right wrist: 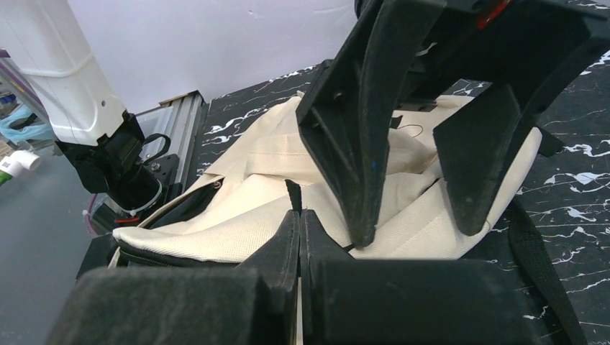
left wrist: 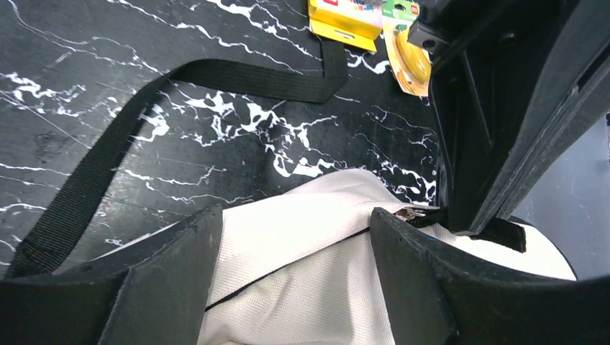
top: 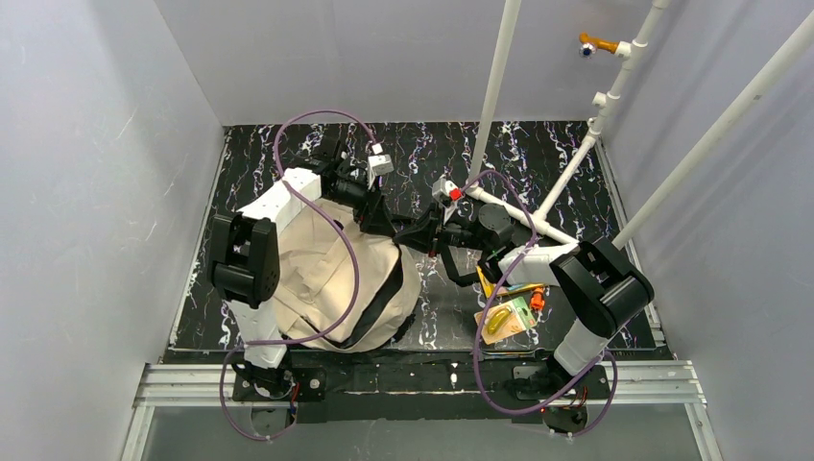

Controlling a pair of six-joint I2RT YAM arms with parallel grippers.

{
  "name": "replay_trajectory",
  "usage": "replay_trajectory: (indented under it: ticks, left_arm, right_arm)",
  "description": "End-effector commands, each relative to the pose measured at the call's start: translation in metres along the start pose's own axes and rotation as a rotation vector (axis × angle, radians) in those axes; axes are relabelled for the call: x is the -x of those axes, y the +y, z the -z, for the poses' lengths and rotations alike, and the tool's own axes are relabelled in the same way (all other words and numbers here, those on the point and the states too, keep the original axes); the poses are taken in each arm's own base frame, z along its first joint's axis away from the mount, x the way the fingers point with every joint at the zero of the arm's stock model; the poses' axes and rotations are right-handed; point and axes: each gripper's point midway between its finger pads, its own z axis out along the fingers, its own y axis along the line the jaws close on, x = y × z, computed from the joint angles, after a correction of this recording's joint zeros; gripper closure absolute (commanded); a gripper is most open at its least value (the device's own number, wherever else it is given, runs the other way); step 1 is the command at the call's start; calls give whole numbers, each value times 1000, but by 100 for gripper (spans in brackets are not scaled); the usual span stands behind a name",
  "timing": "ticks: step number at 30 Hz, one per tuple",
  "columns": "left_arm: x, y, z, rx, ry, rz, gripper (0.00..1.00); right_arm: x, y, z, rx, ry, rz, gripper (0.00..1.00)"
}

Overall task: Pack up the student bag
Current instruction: Zip the student bag at the center of the board.

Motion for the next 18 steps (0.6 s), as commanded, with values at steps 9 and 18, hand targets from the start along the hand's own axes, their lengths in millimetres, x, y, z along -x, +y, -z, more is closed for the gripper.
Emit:
replay_trajectory:
  ticks: [9, 18]
  left_arm:
    - [-38, 2, -8, 79, 66, -64, 29]
    - [-31, 38, -7, 370, 69, -241, 54]
  right_arm:
    - [45, 8, -6, 63, -111, 105, 99]
    - [47, 7, -9, 67, -124, 90, 99]
